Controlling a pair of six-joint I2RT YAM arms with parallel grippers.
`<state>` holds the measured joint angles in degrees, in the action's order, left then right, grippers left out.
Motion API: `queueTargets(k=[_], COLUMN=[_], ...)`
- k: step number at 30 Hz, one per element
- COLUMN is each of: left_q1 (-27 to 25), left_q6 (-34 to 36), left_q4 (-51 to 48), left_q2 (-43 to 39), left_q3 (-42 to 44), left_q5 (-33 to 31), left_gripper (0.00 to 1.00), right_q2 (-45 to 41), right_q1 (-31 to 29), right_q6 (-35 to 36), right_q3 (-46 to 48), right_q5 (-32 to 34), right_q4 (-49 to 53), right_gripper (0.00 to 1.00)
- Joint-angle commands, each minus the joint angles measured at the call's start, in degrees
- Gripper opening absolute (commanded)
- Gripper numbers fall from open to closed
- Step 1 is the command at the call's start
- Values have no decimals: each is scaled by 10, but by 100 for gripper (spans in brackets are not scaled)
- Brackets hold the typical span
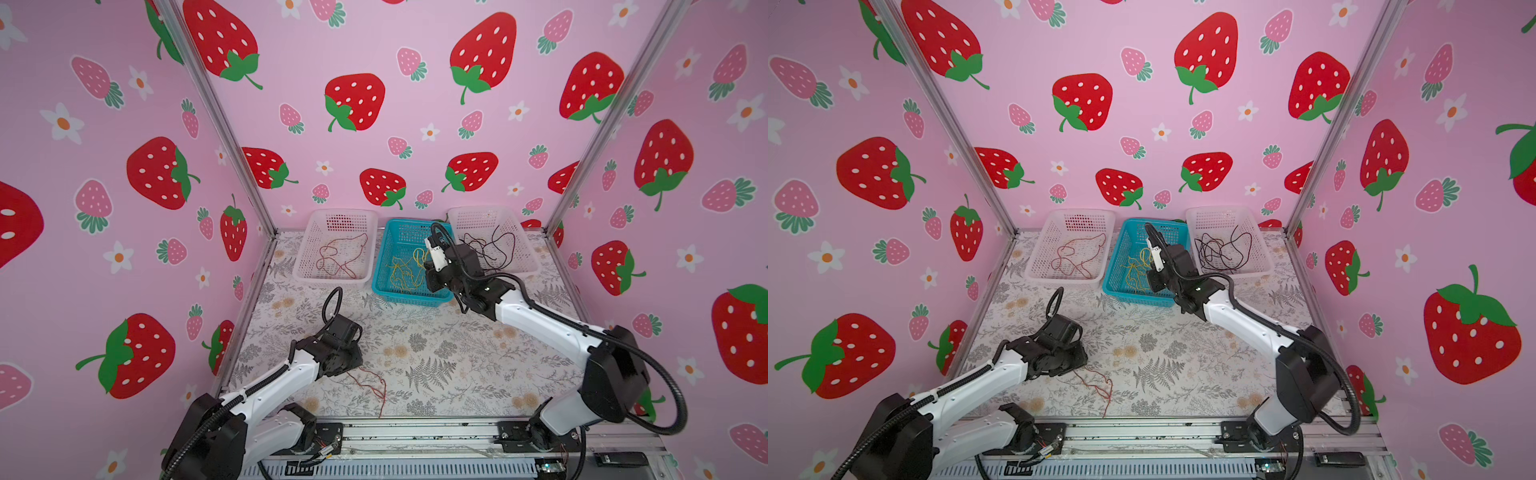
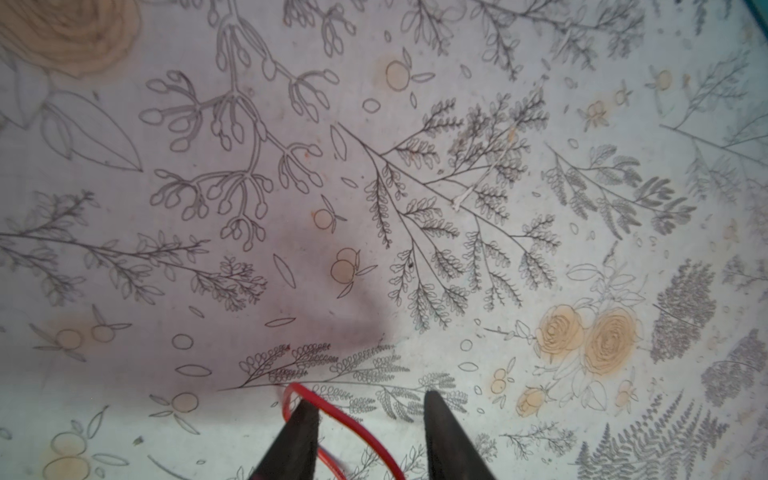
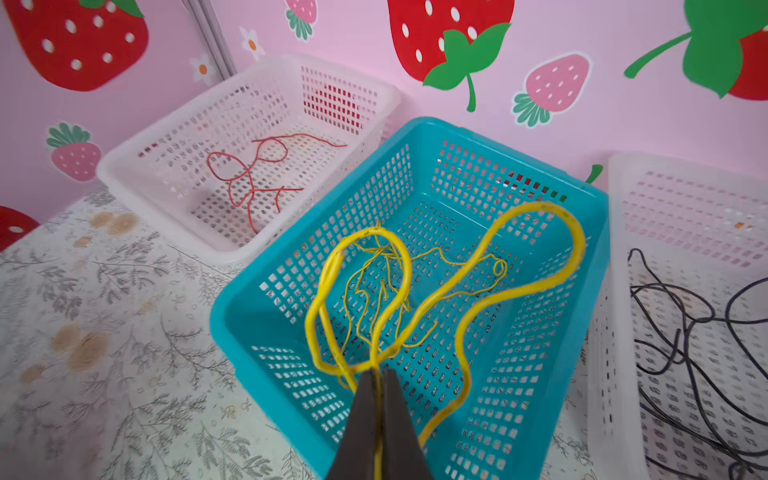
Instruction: Untangle the cables
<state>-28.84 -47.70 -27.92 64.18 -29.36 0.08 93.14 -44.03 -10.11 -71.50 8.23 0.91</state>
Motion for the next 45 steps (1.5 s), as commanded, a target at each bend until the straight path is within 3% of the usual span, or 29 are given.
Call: queueTargets(k=[1, 11, 18, 22, 25, 30, 35, 45], left_q1=[-3, -2, -2, -3, -1, 3, 28, 110], left_q6=[3, 9, 9, 12, 20, 56, 137, 286], left_q4=[1, -3, -7, -23, -42, -94, -137, -156], left_q2=[8, -2, -18, -21, -26, -40, -36, 51], left_q3=[0, -3, 0, -11, -33, -100, -206, -475], left_q5=[-1, -8, -19, -30, -39, -68, -71, -62], left_gripper=[35, 19, 14, 5, 0, 0, 0, 0], right_q2=[67, 198, 197, 140, 89, -19, -153, -364], right_q1=[23, 43, 43, 43, 42, 40, 36, 16], right_q6=[18, 1, 3, 0, -10, -31, -70, -108], right_q3=[-40, -112, -125, -90, -63, 16, 119, 270], right_q5=[15, -25, -23, -20, -17, -17, -21, -23], right_q4=[9, 12, 29, 5, -3, -30, -58, -45], right_gripper=[0, 0, 39, 59, 68, 73, 76, 78])
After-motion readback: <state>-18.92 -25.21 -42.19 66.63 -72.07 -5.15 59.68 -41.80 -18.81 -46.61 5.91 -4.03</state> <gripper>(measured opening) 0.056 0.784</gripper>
